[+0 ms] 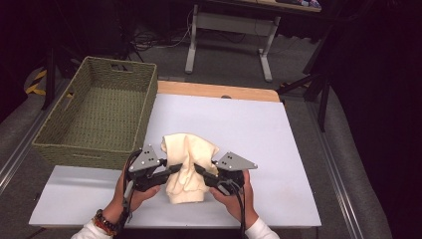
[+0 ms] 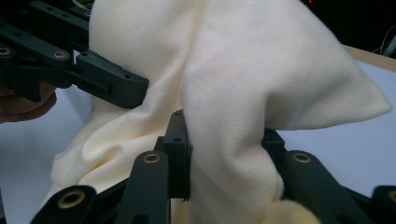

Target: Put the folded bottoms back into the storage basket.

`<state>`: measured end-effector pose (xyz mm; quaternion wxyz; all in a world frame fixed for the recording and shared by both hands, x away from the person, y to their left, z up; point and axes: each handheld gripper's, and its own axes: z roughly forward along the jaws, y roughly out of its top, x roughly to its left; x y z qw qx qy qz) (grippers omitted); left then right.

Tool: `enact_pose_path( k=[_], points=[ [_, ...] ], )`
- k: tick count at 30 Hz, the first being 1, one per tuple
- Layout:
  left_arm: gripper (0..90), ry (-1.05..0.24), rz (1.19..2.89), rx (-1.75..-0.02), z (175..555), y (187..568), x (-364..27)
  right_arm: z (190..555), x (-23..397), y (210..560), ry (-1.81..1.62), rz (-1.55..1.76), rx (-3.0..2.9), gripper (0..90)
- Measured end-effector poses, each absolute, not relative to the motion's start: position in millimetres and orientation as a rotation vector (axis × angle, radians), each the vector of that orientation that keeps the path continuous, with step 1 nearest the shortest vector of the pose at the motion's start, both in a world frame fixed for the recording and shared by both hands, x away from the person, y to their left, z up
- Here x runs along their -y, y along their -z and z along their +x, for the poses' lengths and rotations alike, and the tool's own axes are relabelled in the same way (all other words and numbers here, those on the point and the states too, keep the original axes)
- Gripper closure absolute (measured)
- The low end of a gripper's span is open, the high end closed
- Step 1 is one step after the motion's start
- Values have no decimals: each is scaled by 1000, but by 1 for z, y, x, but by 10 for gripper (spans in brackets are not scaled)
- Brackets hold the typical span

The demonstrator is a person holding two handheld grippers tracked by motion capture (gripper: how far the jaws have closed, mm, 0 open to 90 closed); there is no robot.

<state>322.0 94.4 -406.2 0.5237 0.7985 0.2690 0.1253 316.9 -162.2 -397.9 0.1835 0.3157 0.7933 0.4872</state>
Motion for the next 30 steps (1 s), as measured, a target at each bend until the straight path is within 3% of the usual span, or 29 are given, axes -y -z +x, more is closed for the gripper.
enact_pose_path(
  k=[30],
  points=[
    [721,-435,1843,-719,326,350,-157,347,95,341,-1443,741,-2239,653]
  ],
)
